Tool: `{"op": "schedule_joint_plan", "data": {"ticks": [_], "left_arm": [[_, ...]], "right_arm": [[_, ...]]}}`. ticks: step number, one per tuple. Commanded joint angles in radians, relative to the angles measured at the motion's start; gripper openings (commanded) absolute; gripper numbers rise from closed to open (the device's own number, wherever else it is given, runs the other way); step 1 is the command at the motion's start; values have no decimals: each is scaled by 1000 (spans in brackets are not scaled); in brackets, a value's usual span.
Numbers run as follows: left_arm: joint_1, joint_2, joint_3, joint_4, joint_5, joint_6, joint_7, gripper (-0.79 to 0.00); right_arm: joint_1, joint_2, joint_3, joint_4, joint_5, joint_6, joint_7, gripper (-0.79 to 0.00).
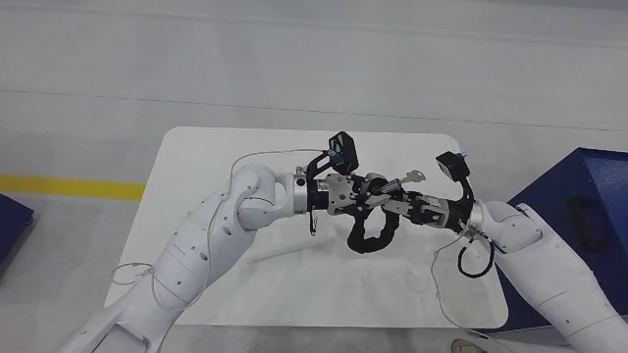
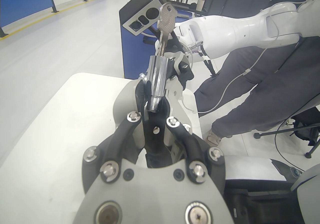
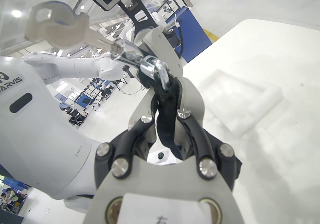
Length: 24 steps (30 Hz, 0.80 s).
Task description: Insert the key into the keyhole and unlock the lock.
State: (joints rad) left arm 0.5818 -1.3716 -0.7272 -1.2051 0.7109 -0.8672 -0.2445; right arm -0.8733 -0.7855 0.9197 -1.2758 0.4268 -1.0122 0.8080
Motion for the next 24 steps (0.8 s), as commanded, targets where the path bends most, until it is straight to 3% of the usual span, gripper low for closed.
{"op": "schedule_joint_plan", "data": {"ticks": [1,2,3,4,5,6,18,24], "left_arm": [[2,0,-3,0,-1,0,-2,-785],[3,-1,-5,0,-1,-1,-4,-785],[4,-1,-7,-1,-2,-3,-6,-637],[4,0,-10,0,-3,-5,-9,-428],[4,0,-14,0,-4,-7,-11,-166],[4,1,-19,1,-6,-4,-11,0],[50,37,-144,-10,12,2,-16,0],[107,70,-260,-93,84,33,24,0]], "right_arm": [[0,2,0,0,5,0,0,-785],[0,3,0,-2,7,0,0,-785],[0,4,-1,-5,9,0,0,-785],[1,5,-2,-6,11,0,0,-785],[1,6,-3,-8,14,0,0,-785],[2,8,-4,-9,16,0,0,-785],[15,20,-25,-2,49,0,0,-785],[39,16,-75,67,130,0,0,-785]]}}
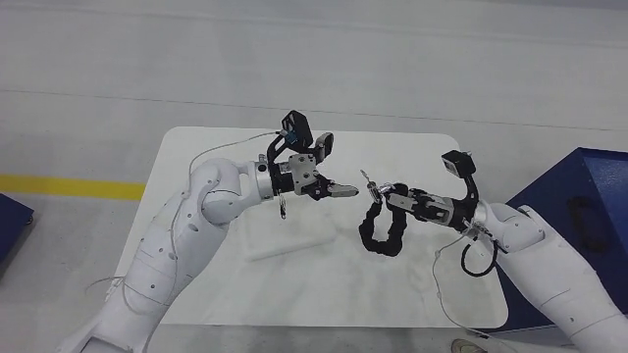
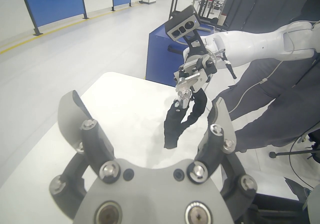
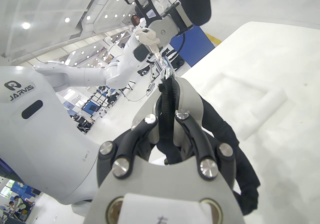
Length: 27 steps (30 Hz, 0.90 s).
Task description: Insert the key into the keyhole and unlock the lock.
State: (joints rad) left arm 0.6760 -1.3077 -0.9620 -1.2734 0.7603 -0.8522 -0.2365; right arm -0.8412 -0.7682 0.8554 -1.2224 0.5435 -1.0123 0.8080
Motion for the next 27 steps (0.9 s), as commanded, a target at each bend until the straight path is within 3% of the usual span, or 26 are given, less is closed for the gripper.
{"op": "schedule_joint_plan", "data": {"ticks": [1,18,27], "left_arm": [[20,11,-39,-45,75,35,21,0],[20,11,-39,-45,75,35,21,0],[20,11,-39,-45,75,35,21,0]], "right_arm": [[15,-3,-22,25,24,0,0,-785],[39,-5,-50,47,33,0,-3,-785],[-35,29,208,-62,-436,0,-241,-785]]}}
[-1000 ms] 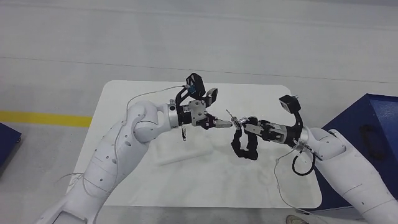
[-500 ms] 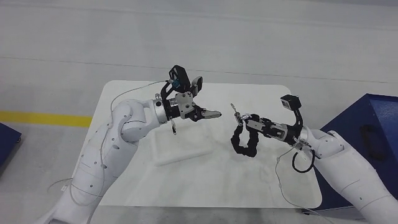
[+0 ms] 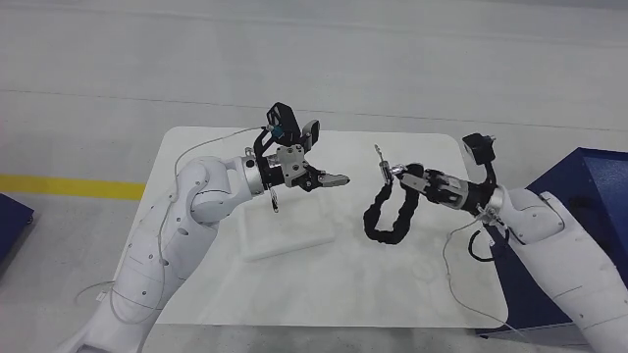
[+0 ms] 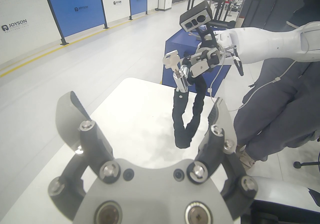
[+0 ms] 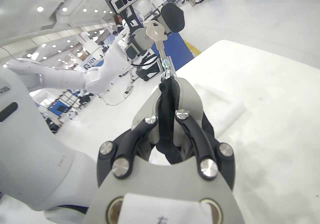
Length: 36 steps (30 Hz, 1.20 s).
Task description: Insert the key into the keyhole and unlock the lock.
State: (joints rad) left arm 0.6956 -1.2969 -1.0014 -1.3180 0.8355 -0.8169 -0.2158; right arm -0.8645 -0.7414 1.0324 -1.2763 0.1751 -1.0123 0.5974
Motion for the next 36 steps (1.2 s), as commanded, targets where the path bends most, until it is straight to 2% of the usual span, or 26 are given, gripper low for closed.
{"op": "schedule_joint_plan", "data": {"ticks": [1,5,12,14,17,19,21,24,26,28,36], "left_arm": [[0,0,0,0,0,0,0,0],[0,0,0,0,0,0,0,0],[3,0,-1,3,0,12,-4,0],[13,-7,-12,-10,-100,175,-48,0],[22,-35,-24,-102,-517,540,-171,0],[14,-50,-37,-160,-697,802,-195,0],[6,-63,-38,-206,-823,982,-200,0],[-11,-83,-38,-224,-1015,1184,-190,0],[-42,-92,-23,-218,-1036,1260,-171,0],[-54,-101,-16,-209,-1091,1290,-161,0],[-54,-101,-16,-209,-1091,1290,-161,0]], "right_arm": [[-23,5,58,-17,-132,0,-62,-785],[-77,7,131,-61,-374,0,-223,-785],[-105,4,134,-78,-601,0,-434,-785],[-106,6,125,-79,-655,0,-487,-785],[-110,9,103,-74,-721,0,-565,-785],[-110,11,80,-72,-749,0,-606,-785],[-109,15,58,-71,-782,0,-645,-785],[-102,23,26,-64,-823,0,-701,-785],[-93,28,7,-57,-842,0,-735,-785],[-86,33,-11,-47,-852,0,-770,-785],[-92,32,-13,-63,-864,7,-761,-785]]}}
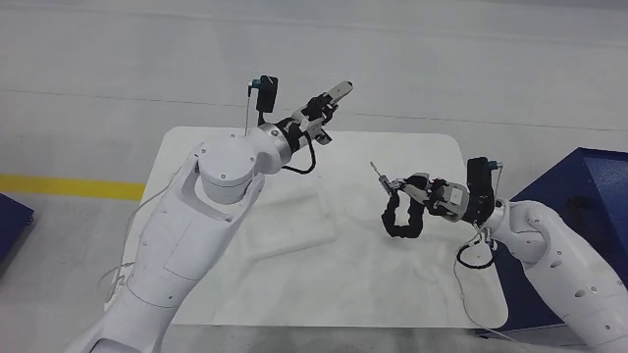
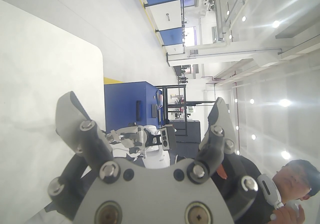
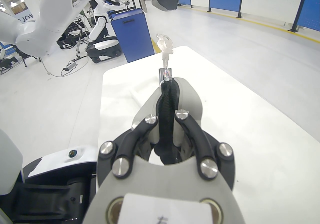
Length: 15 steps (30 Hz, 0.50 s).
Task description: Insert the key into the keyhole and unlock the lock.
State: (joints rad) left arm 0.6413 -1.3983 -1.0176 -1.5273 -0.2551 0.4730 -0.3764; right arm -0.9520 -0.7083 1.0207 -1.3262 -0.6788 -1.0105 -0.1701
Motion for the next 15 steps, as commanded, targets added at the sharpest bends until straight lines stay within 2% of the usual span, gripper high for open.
{"op": "schedule_joint_plan", "data": {"ticks": [1,3,5,8,10,12,15], "left_arm": [[4,0,0,0,4,-2,3,0],[16,4,9,0,33,41,-21,0],[1,11,12,-1,30,131,-124,0],[-61,19,15,42,16,398,-262,0],[-92,18,9,69,-30,499,-307,0],[-112,16,20,83,-66,539,-341,0],[-141,12,91,138,-59,539,-373,-9]], "right_arm": [[-11,-1,3,-30,-27,8,10,-785],[-28,-1,13,-49,-54,1,0,-785],[-41,0,30,-62,-86,-1,-16,-785],[-65,0,46,-73,-106,-2,-44,-785],[-78,2,49,-83,-119,-2,-52,-785],[-87,3,53,-93,-140,-2,-58,-785],[-98,5,61,-102,-162,-2,-66,-785]]}}
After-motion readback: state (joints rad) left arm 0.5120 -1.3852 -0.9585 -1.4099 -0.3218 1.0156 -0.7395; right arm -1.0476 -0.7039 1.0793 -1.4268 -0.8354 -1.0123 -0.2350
